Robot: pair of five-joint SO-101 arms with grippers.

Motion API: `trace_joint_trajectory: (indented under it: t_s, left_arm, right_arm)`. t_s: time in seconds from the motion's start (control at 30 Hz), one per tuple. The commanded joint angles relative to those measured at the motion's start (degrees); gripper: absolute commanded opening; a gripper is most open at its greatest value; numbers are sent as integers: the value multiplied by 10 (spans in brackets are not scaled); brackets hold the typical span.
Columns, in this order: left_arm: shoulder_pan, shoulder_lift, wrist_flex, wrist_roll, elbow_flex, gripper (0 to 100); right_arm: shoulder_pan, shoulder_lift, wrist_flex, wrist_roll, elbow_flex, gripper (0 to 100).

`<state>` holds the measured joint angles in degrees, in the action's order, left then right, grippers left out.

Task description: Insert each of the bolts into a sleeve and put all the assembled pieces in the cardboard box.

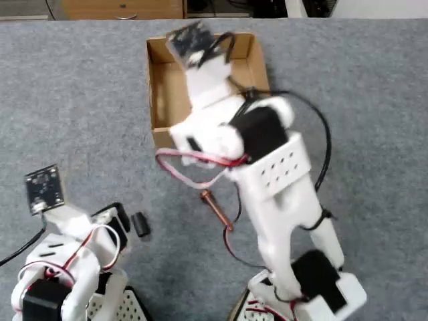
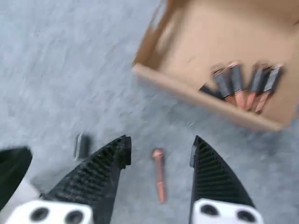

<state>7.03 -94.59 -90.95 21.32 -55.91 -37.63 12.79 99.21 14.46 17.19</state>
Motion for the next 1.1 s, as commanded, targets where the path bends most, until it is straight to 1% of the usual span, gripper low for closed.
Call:
trace_joint_trajectory:
  t_s: [0.0,0.13,0.27,0.4,0.53,0.67,0.83,1.0,1.07]
  left_arm:
    - [-51,0,-9,-5,34,19]
    - [-86,-3,-8,-2,35,19]
    - [-176,-3,-9,-6,33,19]
    - [-256,-3,-9,-6,32,19]
    - [-367,-3,-8,-8,33,19]
    - [-438,-3,-7,-61,31,19]
    - [-533,-3,-3,-102,30,19]
    - [-661,-3,-4,-145,97,19]
    - [-695,-3,-4,-164,116,19]
  right_arm:
    - [-51,51,-39,91,-76,199]
    - [-102,53,-72,194,-133,199]
    - [-136,30,-105,244,-180,199]
    - [-163,-7,-140,248,-190,199]
    - [-181,-51,-171,248,-189,199]
    - [-205,-91,-174,248,-189,199]
    - [-216,-133,-178,248,-192,199]
    - [-218,-215,-199,248,-193,199]
    - [-233,-247,-197,248,-191,199]
